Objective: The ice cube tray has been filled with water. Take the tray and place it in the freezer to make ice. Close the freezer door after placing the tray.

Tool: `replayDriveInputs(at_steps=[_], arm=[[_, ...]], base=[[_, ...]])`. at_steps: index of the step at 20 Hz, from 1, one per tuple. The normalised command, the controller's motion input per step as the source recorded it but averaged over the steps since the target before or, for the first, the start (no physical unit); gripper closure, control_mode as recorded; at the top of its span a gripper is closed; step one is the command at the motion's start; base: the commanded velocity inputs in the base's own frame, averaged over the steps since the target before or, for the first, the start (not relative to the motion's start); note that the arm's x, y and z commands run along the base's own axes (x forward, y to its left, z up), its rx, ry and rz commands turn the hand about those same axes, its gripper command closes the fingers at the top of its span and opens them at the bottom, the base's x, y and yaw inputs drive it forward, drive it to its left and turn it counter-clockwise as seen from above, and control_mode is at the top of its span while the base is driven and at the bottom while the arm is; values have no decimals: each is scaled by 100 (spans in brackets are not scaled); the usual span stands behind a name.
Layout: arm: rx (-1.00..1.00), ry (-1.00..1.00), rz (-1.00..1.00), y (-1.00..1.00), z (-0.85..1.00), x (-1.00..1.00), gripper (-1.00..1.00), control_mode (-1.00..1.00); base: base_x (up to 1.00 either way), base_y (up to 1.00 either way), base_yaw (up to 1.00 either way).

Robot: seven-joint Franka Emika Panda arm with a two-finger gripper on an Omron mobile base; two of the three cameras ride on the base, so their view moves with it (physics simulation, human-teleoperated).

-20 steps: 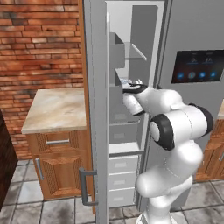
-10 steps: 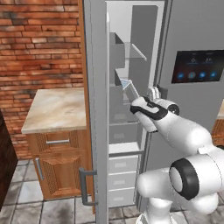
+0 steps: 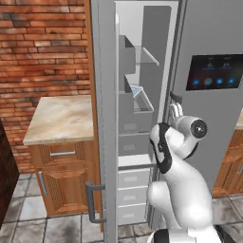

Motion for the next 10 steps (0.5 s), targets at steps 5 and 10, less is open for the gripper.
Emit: replayDriveInputs(at_steps=[5, 10], arm=[[0, 55, 0, -2, 97, -47, -100, -100], [0, 50, 3, -7, 75, -50, -100, -100]], base=[[0, 0, 0], [0, 0, 0]])
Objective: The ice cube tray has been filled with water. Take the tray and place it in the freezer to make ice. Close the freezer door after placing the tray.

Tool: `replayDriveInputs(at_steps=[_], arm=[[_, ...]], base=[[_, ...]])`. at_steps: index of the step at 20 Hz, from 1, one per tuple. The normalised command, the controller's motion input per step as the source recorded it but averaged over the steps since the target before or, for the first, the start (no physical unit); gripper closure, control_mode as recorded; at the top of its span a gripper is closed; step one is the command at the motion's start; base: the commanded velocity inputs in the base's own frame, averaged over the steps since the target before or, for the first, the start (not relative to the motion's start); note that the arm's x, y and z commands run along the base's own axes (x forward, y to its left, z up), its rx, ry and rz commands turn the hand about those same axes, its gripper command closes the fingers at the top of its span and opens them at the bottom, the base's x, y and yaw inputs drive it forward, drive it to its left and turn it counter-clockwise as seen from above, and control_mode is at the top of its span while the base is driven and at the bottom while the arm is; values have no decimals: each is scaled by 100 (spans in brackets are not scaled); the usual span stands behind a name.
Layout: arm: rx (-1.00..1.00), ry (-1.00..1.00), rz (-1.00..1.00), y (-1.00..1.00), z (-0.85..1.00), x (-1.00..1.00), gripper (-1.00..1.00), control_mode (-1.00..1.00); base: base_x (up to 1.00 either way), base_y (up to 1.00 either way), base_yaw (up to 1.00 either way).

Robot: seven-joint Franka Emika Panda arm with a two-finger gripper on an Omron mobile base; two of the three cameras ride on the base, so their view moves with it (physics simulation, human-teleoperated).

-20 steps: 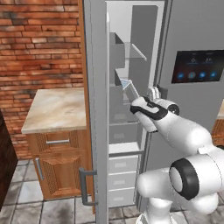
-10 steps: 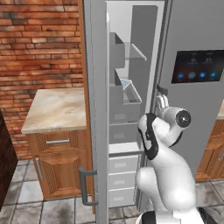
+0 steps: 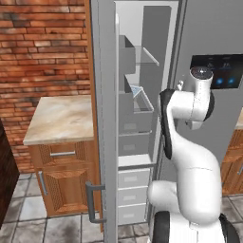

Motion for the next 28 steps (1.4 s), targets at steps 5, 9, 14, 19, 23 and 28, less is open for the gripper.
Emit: replayDriveInputs(at_steps=[5, 9, 14, 19, 23, 28], arm=[[0, -1, 4, -5, -4, -88, -100, -100], [0, -44, 11, 0, -52, -74, -100, -100], [1, -31, 10, 0, -15, -13, -100, -100], [6, -1, 24, -30, 0, -3, -100, -100], [6, 0, 32, -23, 0, 0, -100, -100], [0, 0, 5, 0, 0, 3, -100, 100]], base=[[0, 0, 0], [0, 0, 0], [0, 0, 0], [0, 0, 0], [0, 0, 0], [6, 0, 1]])
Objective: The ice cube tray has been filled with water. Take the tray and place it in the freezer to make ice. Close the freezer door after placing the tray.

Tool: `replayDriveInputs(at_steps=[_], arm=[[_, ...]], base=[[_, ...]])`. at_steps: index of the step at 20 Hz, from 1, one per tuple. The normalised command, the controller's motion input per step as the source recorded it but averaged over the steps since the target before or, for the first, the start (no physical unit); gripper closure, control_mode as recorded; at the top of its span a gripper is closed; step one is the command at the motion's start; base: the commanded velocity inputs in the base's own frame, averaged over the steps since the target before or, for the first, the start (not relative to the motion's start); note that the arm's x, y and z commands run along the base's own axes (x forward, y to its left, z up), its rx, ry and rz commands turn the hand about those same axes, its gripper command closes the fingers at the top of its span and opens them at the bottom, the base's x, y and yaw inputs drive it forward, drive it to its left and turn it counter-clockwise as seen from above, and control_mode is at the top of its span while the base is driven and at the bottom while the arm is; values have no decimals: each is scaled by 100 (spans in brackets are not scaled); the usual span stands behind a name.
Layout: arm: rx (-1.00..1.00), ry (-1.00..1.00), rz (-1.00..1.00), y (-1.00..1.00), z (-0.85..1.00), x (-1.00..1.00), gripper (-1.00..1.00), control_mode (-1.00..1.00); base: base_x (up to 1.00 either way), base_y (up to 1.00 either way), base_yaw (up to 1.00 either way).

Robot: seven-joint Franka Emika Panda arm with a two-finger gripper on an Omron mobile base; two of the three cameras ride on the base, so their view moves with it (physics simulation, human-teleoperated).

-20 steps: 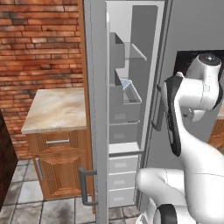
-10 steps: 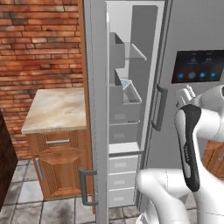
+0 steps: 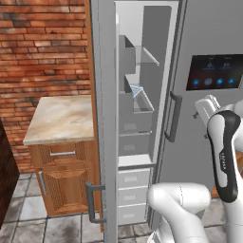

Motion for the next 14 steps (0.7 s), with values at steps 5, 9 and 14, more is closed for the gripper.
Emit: replayDriveInputs(at_steps=[5, 9, 14], arm=[[0, 0, 0, 0, 0, 0, -100, 100], [0, 0, 0, 0, 0, 0, -100, 100], [0, 0, 0, 0, 0, 0, -100, 100]], base=[[-6, 8, -6], [-54, 14, -9], [-55, 20, -5]])
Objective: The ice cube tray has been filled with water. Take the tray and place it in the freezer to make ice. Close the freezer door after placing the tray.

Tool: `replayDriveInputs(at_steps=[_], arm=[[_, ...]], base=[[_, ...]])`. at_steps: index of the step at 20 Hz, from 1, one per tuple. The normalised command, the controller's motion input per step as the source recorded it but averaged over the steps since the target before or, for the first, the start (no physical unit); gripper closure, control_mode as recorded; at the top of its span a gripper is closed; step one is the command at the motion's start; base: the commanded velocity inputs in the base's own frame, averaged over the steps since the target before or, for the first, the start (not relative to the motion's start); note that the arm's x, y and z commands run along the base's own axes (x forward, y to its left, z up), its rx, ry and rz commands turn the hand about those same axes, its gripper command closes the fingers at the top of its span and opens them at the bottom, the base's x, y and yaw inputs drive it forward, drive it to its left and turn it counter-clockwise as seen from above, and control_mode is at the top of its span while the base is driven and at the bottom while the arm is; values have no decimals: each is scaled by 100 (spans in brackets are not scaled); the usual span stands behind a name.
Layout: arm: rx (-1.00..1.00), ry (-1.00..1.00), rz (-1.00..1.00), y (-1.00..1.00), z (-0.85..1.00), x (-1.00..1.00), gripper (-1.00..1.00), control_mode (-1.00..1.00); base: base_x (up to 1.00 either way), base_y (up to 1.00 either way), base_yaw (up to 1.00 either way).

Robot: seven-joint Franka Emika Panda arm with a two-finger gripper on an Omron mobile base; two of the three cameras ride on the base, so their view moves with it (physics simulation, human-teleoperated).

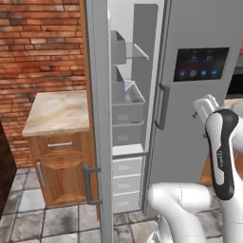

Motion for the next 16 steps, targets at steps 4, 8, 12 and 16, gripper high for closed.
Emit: replayDriveInputs(at_steps=[4, 8, 12, 16], arm=[[0, 0, 0, 0, 0, 0, -100, 100], [0, 0, 0, 0, 0, 0, -100, 100], [0, 0, 0, 0, 0, 0, -100, 100], [0, 0, 0, 0, 0, 0, -100, 100]], base=[[-26, 26, 0], [-5, 18, 0], [-10, 29, 0], [-23, 42, 0]])
